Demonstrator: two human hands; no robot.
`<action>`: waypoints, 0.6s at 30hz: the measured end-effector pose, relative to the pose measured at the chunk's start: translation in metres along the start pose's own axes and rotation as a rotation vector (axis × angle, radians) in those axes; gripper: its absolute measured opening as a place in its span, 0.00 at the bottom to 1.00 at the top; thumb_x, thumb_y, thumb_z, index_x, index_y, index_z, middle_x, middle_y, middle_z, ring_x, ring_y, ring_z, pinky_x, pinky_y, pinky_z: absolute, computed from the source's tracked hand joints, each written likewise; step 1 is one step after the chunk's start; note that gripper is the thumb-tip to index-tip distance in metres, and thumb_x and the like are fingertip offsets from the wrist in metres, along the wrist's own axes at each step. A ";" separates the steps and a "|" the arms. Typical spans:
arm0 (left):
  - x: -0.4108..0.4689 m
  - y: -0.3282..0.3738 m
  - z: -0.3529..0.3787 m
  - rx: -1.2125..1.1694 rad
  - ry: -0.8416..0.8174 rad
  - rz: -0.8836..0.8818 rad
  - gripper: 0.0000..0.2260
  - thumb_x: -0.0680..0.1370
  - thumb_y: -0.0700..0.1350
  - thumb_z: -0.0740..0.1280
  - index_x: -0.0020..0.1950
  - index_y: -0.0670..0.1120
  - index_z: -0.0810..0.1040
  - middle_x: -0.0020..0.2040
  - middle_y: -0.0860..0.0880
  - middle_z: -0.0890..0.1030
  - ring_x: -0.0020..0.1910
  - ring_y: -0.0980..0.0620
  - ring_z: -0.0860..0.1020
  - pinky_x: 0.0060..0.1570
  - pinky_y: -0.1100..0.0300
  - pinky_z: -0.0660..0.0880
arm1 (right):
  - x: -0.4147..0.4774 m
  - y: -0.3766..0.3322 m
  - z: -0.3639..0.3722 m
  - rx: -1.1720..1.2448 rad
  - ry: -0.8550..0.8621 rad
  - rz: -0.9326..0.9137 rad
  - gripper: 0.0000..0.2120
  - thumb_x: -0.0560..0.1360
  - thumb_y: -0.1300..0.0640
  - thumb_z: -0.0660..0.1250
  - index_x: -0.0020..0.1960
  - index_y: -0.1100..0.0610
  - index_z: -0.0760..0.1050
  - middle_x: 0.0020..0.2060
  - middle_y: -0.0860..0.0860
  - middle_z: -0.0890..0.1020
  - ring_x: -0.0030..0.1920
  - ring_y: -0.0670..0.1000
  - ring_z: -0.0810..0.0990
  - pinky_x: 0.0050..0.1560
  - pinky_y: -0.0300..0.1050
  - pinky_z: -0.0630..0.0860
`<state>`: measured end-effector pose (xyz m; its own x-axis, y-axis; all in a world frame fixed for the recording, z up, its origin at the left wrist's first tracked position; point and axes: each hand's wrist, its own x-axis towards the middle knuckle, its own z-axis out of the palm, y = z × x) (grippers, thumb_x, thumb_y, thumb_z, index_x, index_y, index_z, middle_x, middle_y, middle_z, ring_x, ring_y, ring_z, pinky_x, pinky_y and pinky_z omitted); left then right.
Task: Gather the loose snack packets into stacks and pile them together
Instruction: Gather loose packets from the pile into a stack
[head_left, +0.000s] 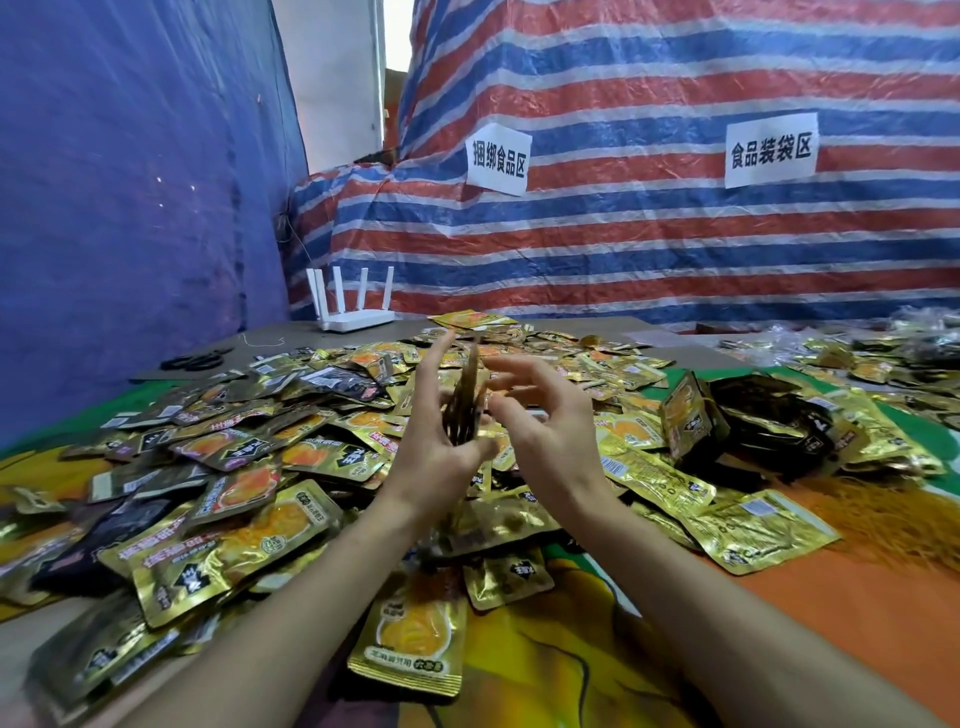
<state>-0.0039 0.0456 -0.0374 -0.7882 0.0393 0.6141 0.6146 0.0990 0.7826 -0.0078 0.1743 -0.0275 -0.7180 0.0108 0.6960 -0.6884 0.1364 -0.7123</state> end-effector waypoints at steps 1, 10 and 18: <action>-0.001 -0.002 0.000 -0.004 -0.008 -0.022 0.44 0.71 0.26 0.69 0.79 0.58 0.58 0.62 0.41 0.77 0.58 0.44 0.81 0.56 0.38 0.79 | 0.000 0.003 -0.001 -0.033 -0.022 0.007 0.13 0.75 0.60 0.69 0.57 0.48 0.82 0.47 0.46 0.84 0.47 0.43 0.82 0.44 0.37 0.79; 0.001 -0.001 -0.002 0.007 0.157 -0.032 0.40 0.72 0.22 0.62 0.73 0.59 0.67 0.50 0.40 0.74 0.45 0.49 0.76 0.41 0.63 0.78 | 0.013 0.003 -0.031 -0.168 -0.485 0.072 0.14 0.69 0.66 0.72 0.53 0.58 0.75 0.46 0.53 0.83 0.46 0.51 0.82 0.44 0.42 0.78; 0.007 -0.006 -0.014 -0.130 0.329 -0.099 0.42 0.70 0.24 0.65 0.72 0.63 0.68 0.49 0.43 0.73 0.32 0.58 0.73 0.30 0.63 0.74 | 0.015 0.007 -0.042 -0.607 -0.963 0.150 0.14 0.69 0.56 0.78 0.54 0.47 0.84 0.51 0.43 0.83 0.51 0.43 0.80 0.54 0.47 0.79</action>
<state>-0.0124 0.0308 -0.0366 -0.8054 -0.2882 0.5179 0.5510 -0.0420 0.8334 -0.0190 0.2175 -0.0186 -0.7489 -0.6597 0.0636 -0.6146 0.6553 -0.4392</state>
